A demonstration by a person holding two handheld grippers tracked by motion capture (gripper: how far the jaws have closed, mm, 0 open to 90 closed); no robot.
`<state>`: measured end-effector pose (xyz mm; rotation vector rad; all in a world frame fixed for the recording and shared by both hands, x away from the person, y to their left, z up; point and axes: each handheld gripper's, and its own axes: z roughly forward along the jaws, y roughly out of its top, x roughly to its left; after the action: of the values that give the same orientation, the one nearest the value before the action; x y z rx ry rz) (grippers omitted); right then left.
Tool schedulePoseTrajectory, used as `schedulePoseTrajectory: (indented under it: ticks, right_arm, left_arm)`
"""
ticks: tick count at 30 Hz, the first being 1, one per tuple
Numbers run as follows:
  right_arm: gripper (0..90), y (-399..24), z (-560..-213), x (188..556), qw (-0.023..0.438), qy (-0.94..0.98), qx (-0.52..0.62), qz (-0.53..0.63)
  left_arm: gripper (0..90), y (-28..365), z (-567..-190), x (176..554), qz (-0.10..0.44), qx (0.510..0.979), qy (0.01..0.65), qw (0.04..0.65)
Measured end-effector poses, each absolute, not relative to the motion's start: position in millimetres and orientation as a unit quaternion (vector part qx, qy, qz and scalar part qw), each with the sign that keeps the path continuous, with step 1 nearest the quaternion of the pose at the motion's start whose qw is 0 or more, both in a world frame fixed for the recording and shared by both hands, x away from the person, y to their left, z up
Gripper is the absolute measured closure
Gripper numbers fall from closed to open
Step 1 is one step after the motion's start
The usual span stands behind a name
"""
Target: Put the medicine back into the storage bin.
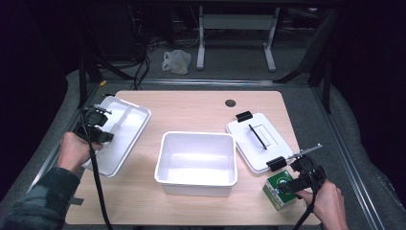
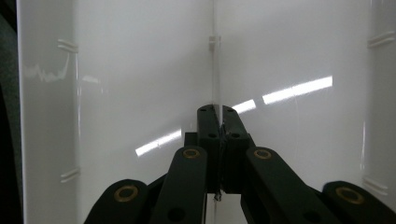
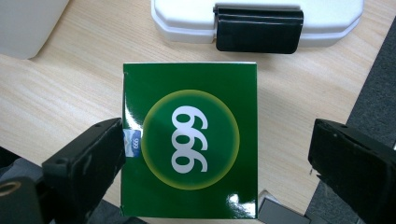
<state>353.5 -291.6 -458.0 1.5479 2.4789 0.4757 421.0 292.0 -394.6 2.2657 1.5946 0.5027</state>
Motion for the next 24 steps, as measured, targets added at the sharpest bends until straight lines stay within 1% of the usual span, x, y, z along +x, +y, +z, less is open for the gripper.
schedulePoseTrajectory:
  ticks: [2,4,6,7,12,13,14,24]
  right_arm:
    - [3.7,-292,-458,353,0.091,0.834,0.521,0.16]
    - [3.7,-292,-458,353,0.09,0.833,0.523,0.16]
    - [3.7,-293,-458,353,0.09,0.832,0.523,0.161]
    - [3.7,-293,-458,353,0.09,0.832,0.523,0.161]
    - [3.7,-293,-457,353,0.091,0.832,0.523,0.163]
    - [3.7,-293,-457,353,0.091,0.832,0.523,0.163]
    - [3.7,-293,-457,353,0.09,0.832,0.524,0.162]
    - [3.8,-293,-457,353,0.09,0.831,0.524,0.163]
  left_arm:
    - [89.3,295,-401,422,0.171,0.79,0.567,0.158]
    - [89.3,300,-422,424,0.161,0.78,0.586,0.15]
    - [89.3,304,-435,426,0.15,0.77,0.601,0.151]
    - [89.2,304,-435,426,0.15,0.77,0.601,0.151]
    - [89.2,305,-468,429,0.132,0.753,0.63,0.134]
    - [89.2,305,-468,429,0.132,0.753,0.63,0.134]
    - [89.2,304,-477,429,0.129,0.751,0.635,0.13]
    - [89.1,311,-515,435,0.11,0.722,0.674,0.112]
